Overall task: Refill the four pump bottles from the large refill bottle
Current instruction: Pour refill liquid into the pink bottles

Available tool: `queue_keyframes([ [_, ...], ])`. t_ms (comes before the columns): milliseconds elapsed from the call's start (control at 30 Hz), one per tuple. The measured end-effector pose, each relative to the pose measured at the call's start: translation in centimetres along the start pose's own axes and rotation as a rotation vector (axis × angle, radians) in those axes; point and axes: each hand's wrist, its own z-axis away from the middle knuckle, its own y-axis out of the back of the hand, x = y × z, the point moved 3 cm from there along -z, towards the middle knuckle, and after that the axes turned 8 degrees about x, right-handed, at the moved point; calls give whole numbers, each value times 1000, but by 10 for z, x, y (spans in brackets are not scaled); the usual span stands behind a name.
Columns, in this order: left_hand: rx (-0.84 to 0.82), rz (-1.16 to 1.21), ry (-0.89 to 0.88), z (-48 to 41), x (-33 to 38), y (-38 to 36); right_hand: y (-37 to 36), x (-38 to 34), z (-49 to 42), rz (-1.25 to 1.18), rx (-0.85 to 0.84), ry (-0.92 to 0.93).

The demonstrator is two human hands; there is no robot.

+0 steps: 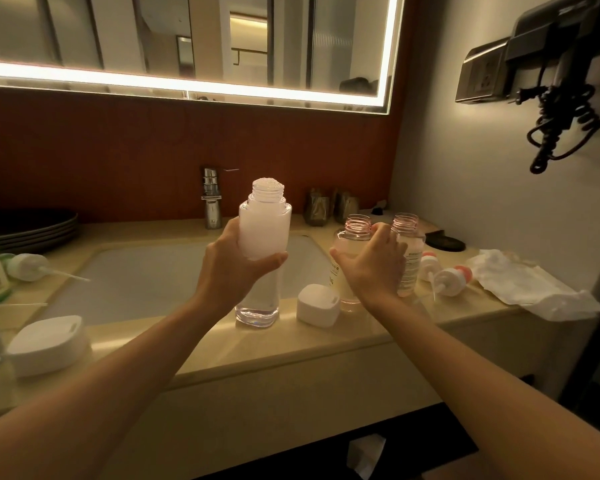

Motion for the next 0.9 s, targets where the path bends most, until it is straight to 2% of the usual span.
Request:
queue_keyframes([
  [167, 1, -23, -8, -5, -3, 5, -1, -7, 3, -65, 12, 34],
  [500, 71, -130, -68, -25, -2, 37, 5, -82, 9, -439, -59, 198],
  [667, 89, -247, -94, -29, -14, 54, -17, -96, 42, -468, -230, 148],
  [900, 37, -356, -243, -28, -25, 60, -36, -87, 70, -494, -262, 143],
])
